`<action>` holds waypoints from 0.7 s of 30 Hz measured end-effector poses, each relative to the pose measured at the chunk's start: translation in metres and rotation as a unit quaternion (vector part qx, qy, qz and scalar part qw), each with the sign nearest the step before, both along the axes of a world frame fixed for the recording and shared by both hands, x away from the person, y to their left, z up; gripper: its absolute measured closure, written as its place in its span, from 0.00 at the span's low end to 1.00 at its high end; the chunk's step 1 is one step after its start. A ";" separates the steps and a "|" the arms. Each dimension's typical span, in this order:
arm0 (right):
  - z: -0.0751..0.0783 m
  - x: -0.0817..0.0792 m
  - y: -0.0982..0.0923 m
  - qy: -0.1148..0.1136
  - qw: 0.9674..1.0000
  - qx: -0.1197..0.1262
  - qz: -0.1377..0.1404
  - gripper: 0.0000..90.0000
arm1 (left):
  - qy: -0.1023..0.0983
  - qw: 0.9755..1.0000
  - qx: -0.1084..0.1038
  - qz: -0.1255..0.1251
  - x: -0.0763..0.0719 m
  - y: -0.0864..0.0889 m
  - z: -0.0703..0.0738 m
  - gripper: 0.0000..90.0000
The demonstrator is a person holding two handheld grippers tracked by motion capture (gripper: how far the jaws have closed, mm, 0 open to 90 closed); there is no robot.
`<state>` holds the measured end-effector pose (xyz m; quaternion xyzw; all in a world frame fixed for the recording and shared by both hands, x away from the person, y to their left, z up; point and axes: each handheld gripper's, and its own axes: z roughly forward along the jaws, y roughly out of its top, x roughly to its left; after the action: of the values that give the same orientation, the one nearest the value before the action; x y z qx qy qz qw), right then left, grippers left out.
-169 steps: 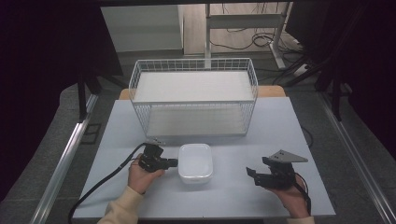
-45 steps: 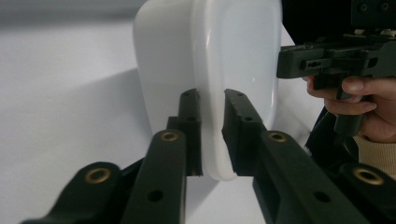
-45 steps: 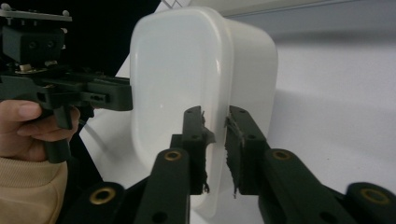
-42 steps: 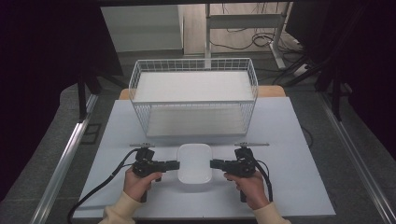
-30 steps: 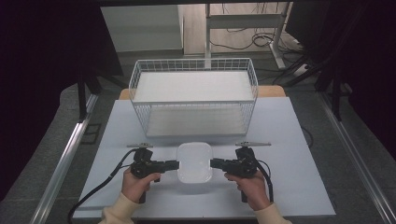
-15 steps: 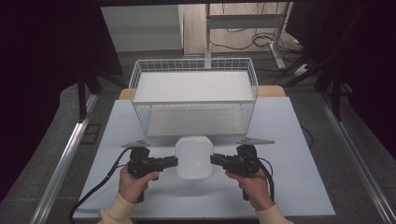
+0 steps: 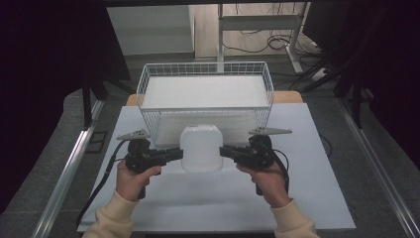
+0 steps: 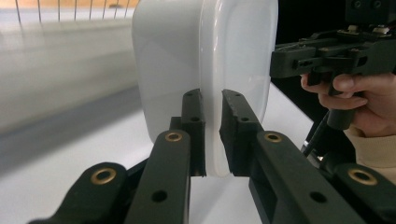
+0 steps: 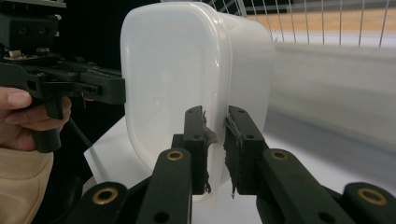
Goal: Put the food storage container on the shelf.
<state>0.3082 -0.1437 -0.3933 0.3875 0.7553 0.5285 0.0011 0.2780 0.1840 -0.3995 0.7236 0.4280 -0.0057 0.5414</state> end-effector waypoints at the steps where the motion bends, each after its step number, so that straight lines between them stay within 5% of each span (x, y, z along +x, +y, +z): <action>1: 0.004 0.001 0.000 -0.003 1.000 0.000 0.000 0.88 | -0.003 1.000 -0.001 -0.001 0.001 0.000 0.003 0.90; 21: 0.053 0.016 -0.005 -0.026 1.000 -0.002 -0.008 0.88 | -0.028 1.000 0.010 -0.004 0.023 -0.007 0.052 0.90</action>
<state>0.3237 -0.1490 -0.3406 0.3801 0.7531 0.5364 0.0260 0.3006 0.1772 -0.3472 0.7304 0.4098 0.0169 0.5461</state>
